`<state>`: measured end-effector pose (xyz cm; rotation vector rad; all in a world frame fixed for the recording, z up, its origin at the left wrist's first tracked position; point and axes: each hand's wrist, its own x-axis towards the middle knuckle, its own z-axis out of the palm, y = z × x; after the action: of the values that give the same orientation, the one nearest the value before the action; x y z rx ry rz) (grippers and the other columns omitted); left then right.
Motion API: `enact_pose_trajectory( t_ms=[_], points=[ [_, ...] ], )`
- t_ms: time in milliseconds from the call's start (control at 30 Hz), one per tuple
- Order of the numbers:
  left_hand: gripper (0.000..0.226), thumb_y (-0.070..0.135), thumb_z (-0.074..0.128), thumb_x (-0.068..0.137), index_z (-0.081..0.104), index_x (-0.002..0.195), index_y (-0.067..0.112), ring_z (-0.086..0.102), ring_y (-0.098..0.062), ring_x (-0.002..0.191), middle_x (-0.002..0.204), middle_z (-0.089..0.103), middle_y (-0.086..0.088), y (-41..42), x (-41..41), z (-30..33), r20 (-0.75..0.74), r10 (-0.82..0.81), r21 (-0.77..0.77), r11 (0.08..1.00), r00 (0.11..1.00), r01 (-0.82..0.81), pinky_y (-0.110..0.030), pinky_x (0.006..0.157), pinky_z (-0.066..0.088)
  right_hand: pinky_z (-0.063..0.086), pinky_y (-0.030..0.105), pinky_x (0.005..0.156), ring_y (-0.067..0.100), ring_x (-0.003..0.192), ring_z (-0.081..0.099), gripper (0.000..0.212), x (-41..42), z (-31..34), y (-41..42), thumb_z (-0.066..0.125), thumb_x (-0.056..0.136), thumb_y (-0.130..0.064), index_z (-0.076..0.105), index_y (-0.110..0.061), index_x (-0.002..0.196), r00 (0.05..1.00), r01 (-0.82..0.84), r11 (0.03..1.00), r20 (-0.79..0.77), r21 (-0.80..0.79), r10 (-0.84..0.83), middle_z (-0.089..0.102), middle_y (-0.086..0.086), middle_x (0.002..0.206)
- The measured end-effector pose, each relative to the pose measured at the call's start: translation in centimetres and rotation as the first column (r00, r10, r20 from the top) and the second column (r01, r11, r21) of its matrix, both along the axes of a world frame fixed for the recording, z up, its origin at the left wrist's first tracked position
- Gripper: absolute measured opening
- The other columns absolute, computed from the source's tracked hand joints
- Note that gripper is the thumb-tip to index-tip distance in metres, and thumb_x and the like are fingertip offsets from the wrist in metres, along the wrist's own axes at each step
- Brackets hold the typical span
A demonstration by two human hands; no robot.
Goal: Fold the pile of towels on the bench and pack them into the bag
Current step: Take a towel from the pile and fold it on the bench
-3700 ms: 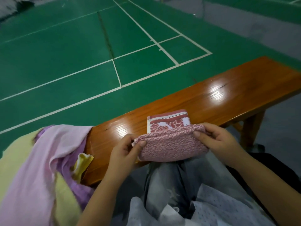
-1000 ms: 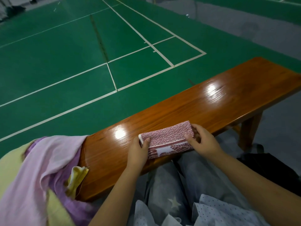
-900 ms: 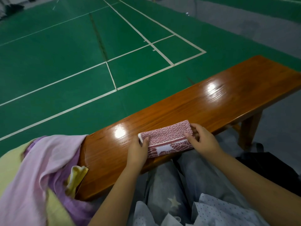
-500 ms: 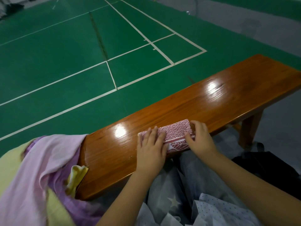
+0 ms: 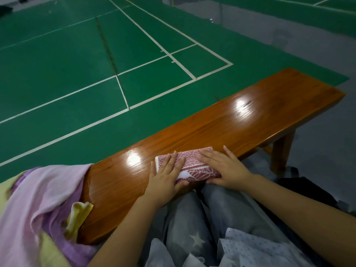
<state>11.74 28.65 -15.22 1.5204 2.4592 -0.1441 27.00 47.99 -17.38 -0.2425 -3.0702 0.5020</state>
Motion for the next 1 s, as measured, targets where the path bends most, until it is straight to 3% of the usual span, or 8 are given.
enact_pose_trajectory(
  t_ms=[100, 167, 300, 400, 467, 667, 867, 1000],
  points=[
    [0.075, 0.074, -0.007, 0.081, -0.022, 0.146, 0.039, -0.029, -0.018, 0.14, 0.154, -0.03, 0.007, 0.6, -0.1, 0.4, -0.091, -0.018, 0.003, 1.0, 0.996, 0.018, -0.053, 0.103, -0.028, 0.01, 0.057, 0.114, 0.019, 0.14, 0.031, 0.083, 0.6, -1.2, -0.1, 0.07, 0.08, -0.039, 0.021, -0.031, 0.147, 0.985, -0.013, 0.993, -0.168, 0.113, 0.033, 0.033, 0.0, 0.153],
    [0.068, 0.065, 0.012, 0.094, -0.013, 0.151, 0.036, -0.026, -0.022, 0.143, 0.156, -0.028, 0.004, 1.2, 0.4, 0.9, -0.15, 0.026, 0.026, 0.999, 0.988, -0.022, -0.053, 0.105, -0.026, 0.018, 0.056, 0.114, 0.024, 0.131, 0.046, 0.084, 0.8, -1.7, -0.6, 0.079, 0.072, -0.035, 0.034, -0.025, 0.141, 0.962, 0.013, 0.975, -0.27, 0.22, 0.048, 0.046, 0.006, 0.145],
    [0.063, 0.043, 0.05, 0.095, 0.021, 0.15, 0.032, 0.008, -0.031, 0.146, 0.16, 0.006, -0.007, 3.1, 2.2, 2.0, -0.134, 0.211, 0.168, 0.968, 0.968, -0.188, -0.05, 0.116, 0.01, 0.02, 0.057, 0.108, 0.024, 0.124, 0.054, 0.079, 1.5, -2.6, -1.0, 0.084, 0.068, -0.03, 0.044, -0.023, 0.135, 0.915, 0.066, 0.95, -0.397, 0.307, 0.065, 0.056, 0.007, 0.136],
    [0.049, 0.031, 0.055, 0.093, 0.042, 0.139, 0.02, 0.04, -0.031, 0.128, 0.145, 0.033, -0.014, 5.0, 2.9, 2.0, -0.015, 0.29, 0.284, 0.919, 0.957, -0.274, -0.042, 0.105, 0.038, 0.02, 0.059, 0.108, 0.022, 0.118, 0.058, 0.074, 1.9, -2.6, 0.0, 0.083, 0.068, -0.03, 0.046, -0.024, 0.132, 0.92, 0.131, 0.938, -0.391, 0.321, 0.005, 0.059, 0.006, 0.131],
    [0.045, 0.021, 0.054, 0.094, 0.044, 0.137, 0.015, 0.051, -0.031, 0.116, 0.139, 0.038, -0.015, 6.6, 3.3, 2.1, 0.119, 0.298, 0.324, 0.89, 0.947, -0.321, -0.036, 0.094, 0.048, 0.022, 0.062, 0.11, 0.022, 0.117, 0.059, 0.068, 2.1, -2.2, 0.8, 0.081, 0.07, -0.029, 0.052, -0.024, 0.131, 0.924, 0.177, 0.933, -0.378, 0.315, -0.047, 0.061, 0.005, 0.129],
    [0.039, 0.011, 0.051, 0.096, 0.045, 0.134, 0.014, 0.049, -0.025, 0.121, 0.142, 0.036, -0.01, 13.1, 4.3, 2.9, 0.404, 0.196, 0.388, 0.848, 0.894, -0.361, -0.02, 0.086, 0.037, 0.027, 0.069, 0.1, 0.023, 0.115, 0.061, 0.061, 3.7, -1.4, 5.4, 0.082, 0.067, -0.023, 0.06, -0.02, 0.124, 0.901, 0.35, 0.902, -0.355, 0.253, -0.251, 0.063, 0.005, 0.126],
    [0.048, 0.033, 0.046, 0.1, 0.04, 0.145, 0.016, 0.026, -0.019, 0.142, 0.156, 0.024, -0.003, 22.6, 6.2, 3.0, 0.503, -0.002, 0.307, 0.935, 0.865, -0.176, -0.029, 0.114, 0.022, 0.027, 0.068, 0.099, 0.023, 0.112, 0.062, 0.062, 5.5, -0.8, 13.0, 0.083, 0.066, -0.023, 0.061, -0.02, 0.124, 0.81, 0.573, 0.786, -0.311, 0.233, -0.498, 0.064, 0.004, 0.123],
    [0.049, 0.036, 0.038, 0.103, 0.036, 0.148, 0.016, 0.021, -0.018, 0.145, 0.158, 0.024, -0.004, 28.6, 7.7, 3.2, 0.498, -0.12, 0.253, 0.967, 0.859, -0.012, -0.028, 0.117, 0.014, 0.029, 0.068, 0.098, 0.023, 0.11, 0.063, 0.06, 6.4, -0.5, 18.5, 0.083, 0.066, -0.021, 0.063, -0.02, 0.123, 0.734, 0.678, 0.692, -0.279, 0.247, -0.619, 0.065, 0.004, 0.121]
  ],
)
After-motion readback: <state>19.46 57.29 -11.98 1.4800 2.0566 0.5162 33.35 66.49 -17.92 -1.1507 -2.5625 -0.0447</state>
